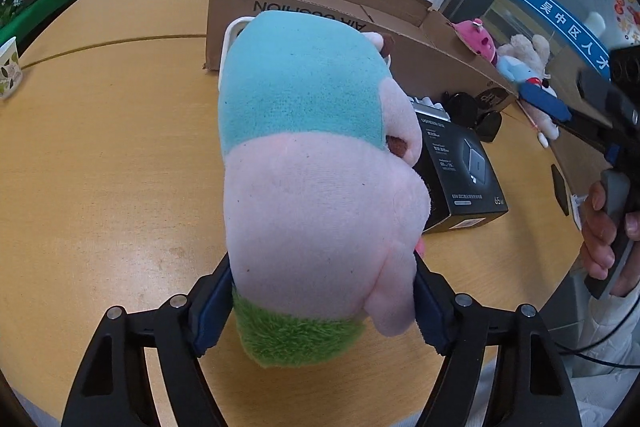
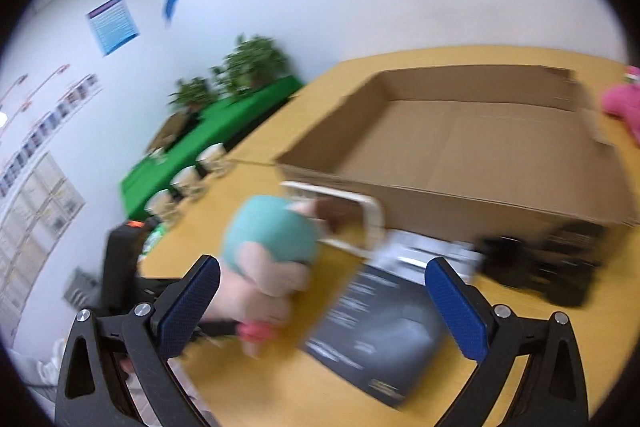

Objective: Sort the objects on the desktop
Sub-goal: 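Grasp the pink pig plush with the left gripper, then carry the pig plush with the left gripper and lower it into the box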

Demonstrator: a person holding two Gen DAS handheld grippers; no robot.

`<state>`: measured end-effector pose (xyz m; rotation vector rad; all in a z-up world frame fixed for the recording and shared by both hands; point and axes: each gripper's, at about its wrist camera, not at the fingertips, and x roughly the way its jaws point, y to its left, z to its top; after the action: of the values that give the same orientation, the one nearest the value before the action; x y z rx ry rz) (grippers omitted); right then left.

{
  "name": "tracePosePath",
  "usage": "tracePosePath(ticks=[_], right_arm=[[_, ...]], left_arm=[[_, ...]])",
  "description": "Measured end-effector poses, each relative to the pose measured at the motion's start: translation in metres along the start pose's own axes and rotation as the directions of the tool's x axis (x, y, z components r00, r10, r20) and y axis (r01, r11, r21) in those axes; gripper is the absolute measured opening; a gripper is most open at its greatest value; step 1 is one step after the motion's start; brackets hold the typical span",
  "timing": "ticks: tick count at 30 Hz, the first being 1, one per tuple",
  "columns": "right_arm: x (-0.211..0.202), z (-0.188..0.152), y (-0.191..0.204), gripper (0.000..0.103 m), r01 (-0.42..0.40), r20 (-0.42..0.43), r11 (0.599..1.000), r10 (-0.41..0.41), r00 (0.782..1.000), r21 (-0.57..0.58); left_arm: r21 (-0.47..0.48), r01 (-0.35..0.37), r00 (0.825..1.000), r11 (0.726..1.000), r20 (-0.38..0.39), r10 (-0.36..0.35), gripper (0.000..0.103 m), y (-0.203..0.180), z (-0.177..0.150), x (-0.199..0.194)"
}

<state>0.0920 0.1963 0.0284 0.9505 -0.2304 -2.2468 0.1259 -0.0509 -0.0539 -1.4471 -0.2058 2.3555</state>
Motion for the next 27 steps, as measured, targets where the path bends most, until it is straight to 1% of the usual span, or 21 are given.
tracePosePath(ticks=[1,2,4,6,7,9,10,11,12,13,17,20,22,24,26,27], right_arm=[[0.01,0.004,0.006,0.101,-0.018,-0.013,1.0,0.018,1.0,0.004],[0.027,0.008,0.011,0.1,-0.048,-0.048,0.999,0.049,0.998,0.02],[0.048,0.011,0.016,0.1,-0.068,-0.107,0.997,0.073,0.992,0.045],[0.073,0.012,0.016,0.1,-0.078,-0.179,0.994,0.092,0.98,0.08],[0.085,0.011,0.016,0.1,-0.091,-0.218,0.991,0.111,0.97,0.102],[0.101,0.007,0.016,0.098,-0.096,-0.271,0.989,0.123,0.955,0.112],[0.108,0.005,0.02,0.089,-0.093,-0.294,0.99,0.121,0.948,0.108],[0.115,0.001,0.021,0.087,-0.091,-0.321,0.991,0.119,0.94,0.101],[0.119,-0.001,0.022,0.087,-0.074,-0.335,0.994,0.098,0.937,0.085],[0.118,-0.002,0.022,0.086,-0.079,-0.324,0.993,0.102,0.94,0.084],[0.113,-0.003,0.016,0.079,-0.098,-0.312,0.99,0.124,0.942,0.098],[0.107,-0.004,0.02,0.073,-0.088,-0.288,0.994,0.104,0.952,0.069],[0.105,0.002,0.023,0.071,-0.085,-0.262,0.994,0.099,0.96,0.064],[0.091,0.013,0.028,0.07,-0.077,-0.215,0.996,0.084,0.973,0.037],[0.079,0.027,0.035,0.07,-0.068,-0.163,0.998,0.068,0.984,0.004],[0.069,0.037,0.038,0.07,-0.062,-0.127,0.998,0.06,0.99,-0.016]], left_arm=[[0.001,-0.001,1.0,1.0,0.003,0.001,0.075,-0.001,0.0,0.0],[-0.002,0.0,1.0,1.0,0.007,0.0,0.074,-0.001,0.001,0.0],[-0.011,0.01,1.0,1.0,0.019,-0.01,0.073,0.001,0.0,-0.002],[-0.013,0.022,0.999,1.0,0.034,-0.022,0.071,0.002,0.001,-0.006],[-0.008,0.03,0.999,1.0,0.046,-0.029,0.07,0.001,0.001,-0.008],[0.026,0.049,0.996,0.998,0.072,-0.05,0.07,-0.006,0.003,-0.013],[0.044,0.061,0.995,0.997,0.078,-0.064,0.069,-0.01,0.004,-0.014],[0.054,0.051,0.995,0.997,0.08,-0.056,0.069,-0.014,0.006,-0.014],[0.058,0.03,0.996,0.998,0.079,-0.035,0.069,-0.015,0.007,-0.013],[0.058,0.025,0.996,0.998,0.079,-0.03,0.068,-0.015,0.008,-0.012],[0.073,0.022,0.996,0.997,0.08,-0.027,0.066,-0.021,0.012,-0.011],[0.089,0.014,0.996,0.996,0.091,-0.022,0.065,-0.027,0.015,-0.013],[0.111,0.008,0.992,0.994,0.125,-0.022,0.065,-0.033,0.019,-0.022],[0.135,0.0,0.986,0.991,0.168,-0.023,0.065,-0.041,0.029,-0.036],[0.155,0.004,0.977,0.988,0.212,-0.037,0.065,-0.049,0.042,-0.051],[0.179,-0.004,0.969,0.984,0.243,-0.04,0.065,-0.055,0.053,-0.06]])
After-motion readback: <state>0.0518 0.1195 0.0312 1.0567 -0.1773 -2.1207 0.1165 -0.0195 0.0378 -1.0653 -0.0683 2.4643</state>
